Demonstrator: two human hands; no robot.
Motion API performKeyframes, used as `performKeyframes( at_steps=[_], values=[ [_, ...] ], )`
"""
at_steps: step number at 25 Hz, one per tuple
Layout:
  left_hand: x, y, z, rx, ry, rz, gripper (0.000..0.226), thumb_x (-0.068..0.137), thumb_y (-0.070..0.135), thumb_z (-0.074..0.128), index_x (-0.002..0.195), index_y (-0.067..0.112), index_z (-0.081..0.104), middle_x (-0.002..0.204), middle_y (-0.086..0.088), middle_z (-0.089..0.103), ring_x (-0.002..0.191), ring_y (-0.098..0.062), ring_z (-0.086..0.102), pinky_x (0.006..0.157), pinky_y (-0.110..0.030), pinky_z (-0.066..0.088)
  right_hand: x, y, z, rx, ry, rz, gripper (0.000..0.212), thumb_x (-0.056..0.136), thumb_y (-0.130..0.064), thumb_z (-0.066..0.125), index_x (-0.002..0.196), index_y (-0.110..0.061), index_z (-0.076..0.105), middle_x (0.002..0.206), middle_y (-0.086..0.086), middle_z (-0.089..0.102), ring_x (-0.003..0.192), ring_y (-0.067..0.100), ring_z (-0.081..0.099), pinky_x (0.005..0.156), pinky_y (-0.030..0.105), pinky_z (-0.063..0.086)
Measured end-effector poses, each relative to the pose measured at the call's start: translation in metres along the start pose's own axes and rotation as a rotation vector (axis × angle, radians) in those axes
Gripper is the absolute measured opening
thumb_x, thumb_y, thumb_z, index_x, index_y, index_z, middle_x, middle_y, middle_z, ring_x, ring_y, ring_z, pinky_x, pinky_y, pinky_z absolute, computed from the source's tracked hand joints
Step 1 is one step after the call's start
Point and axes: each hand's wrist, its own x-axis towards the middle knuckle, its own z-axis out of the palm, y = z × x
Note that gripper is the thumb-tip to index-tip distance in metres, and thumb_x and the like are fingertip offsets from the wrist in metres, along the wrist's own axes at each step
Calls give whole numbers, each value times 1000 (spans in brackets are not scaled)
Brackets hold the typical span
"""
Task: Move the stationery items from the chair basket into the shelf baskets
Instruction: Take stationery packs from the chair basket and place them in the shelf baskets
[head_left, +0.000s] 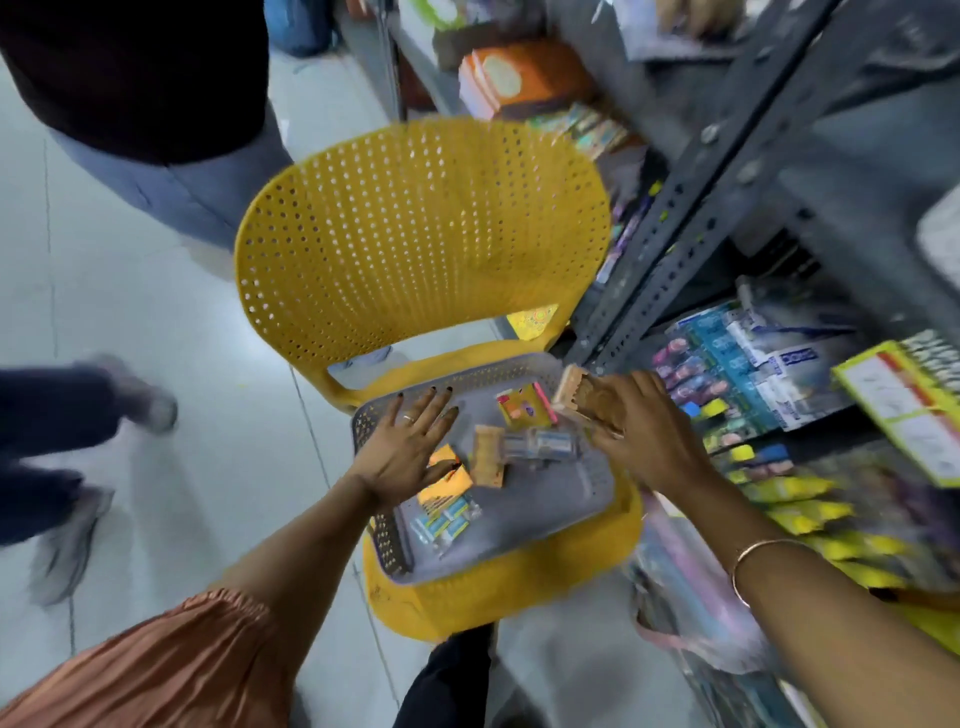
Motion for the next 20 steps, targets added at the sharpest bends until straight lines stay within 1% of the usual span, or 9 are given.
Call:
performKeyframes(
  at_steps=[2, 5, 7, 10, 12, 14, 15, 17, 20],
  values=[
    [33, 13, -46, 5, 92, 56, 79, 94, 59, 9, 131, 3, 49, 141, -19, 42, 127, -34, 44, 95, -57, 38, 5, -7, -59, 17, 116, 3, 47, 69, -35, 62, 108, -11, 53, 105, 14, 54, 106, 29, 47, 77, 41, 46],
    [81, 42, -119, -7, 229, 174, 79, 94, 60, 10, 132, 0, 47, 142, -20, 40, 129, -33, 40, 103, -49, 33, 9, -22, -142, 15, 255, -14, 55, 61, -43, 45, 105, -12, 54, 102, 12, 55, 102, 26, 45, 82, 39, 42],
    [111, 61, -164, -11, 314, 254, 79, 95, 59, 11, 131, -3, 47, 142, -21, 40, 130, -34, 39, 105, -46, 25, 8, -31, -191, 25, 349, 13, 55, 60, -42, 45, 105, -13, 55, 101, 12, 56, 102, 29, 48, 81, 37, 40],
    [152, 103, -229, 15, 409, 391, 79, 96, 57, 14, 128, -7, 47, 137, -25, 44, 129, -34, 37, 105, -40, 21, -2, -27, -258, 38, 493, 96, 51, 62, -41, 45, 102, -10, 55, 102, 11, 55, 101, 28, 48, 81, 38, 42],
    [173, 130, -255, 4, 430, 488, 80, 93, 60, 15, 130, -6, 44, 137, -24, 44, 129, -30, 34, 108, -36, 19, -9, -12, -289, 15, 541, 185, 42, 70, -39, 54, 100, -10, 56, 102, 10, 54, 102, 26, 47, 84, 38, 42],
    [189, 156, -267, -3, 401, 539, 92, 87, 69, 9, 138, -2, 36, 144, -20, 37, 132, -29, 33, 110, -33, 23, -18, 11, -306, -9, 551, 304, 42, 76, -42, 63, 101, -10, 56, 105, 10, 55, 106, 26, 47, 86, 37, 42],
    [199, 167, -267, 4, 388, 557, 98, 82, 74, 8, 142, 0, 28, 149, -18, 28, 135, -28, 28, 111, -34, 20, -23, 25, -310, -27, 525, 367, 46, 77, -46, 63, 105, -9, 56, 109, 10, 55, 109, 26, 47, 88, 37, 42],
    [218, 182, -261, 52, 304, 558, 97, 81, 75, 18, 147, 4, 13, 155, -13, 11, 140, -24, 15, 113, -31, 9, -30, 49, -311, -70, 439, 479, 57, 77, -52, 60, 113, -8, 55, 118, 13, 54, 114, 29, 47, 91, 38, 43],
    [238, 189, -253, 97, 260, 562, 94, 85, 69, 36, 148, 6, 3, 157, -9, 3, 142, -21, 6, 112, -30, -2, -31, 72, -297, -52, 361, 549, 64, 76, -60, 58, 109, -6, 55, 119, 17, 56, 110, 31, 51, 88, 37, 47]
  ],
)
